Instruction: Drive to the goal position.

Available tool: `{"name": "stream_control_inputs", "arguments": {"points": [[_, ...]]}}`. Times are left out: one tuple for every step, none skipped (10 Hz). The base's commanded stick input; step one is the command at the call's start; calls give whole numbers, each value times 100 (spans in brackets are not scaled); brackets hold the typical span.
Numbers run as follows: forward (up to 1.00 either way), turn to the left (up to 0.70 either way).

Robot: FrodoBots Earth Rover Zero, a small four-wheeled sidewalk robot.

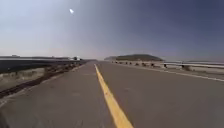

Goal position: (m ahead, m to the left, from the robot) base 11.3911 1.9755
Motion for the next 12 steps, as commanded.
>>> {"name": "stream_control_inputs", "arguments": {"points": [[50, 26], [50, 2], [50, 0], [50, 0], [50, 0], [50, 0], [50, 0], [50, 0], [50, 0], [50, 0], [50, 0], [50, 0]]}}
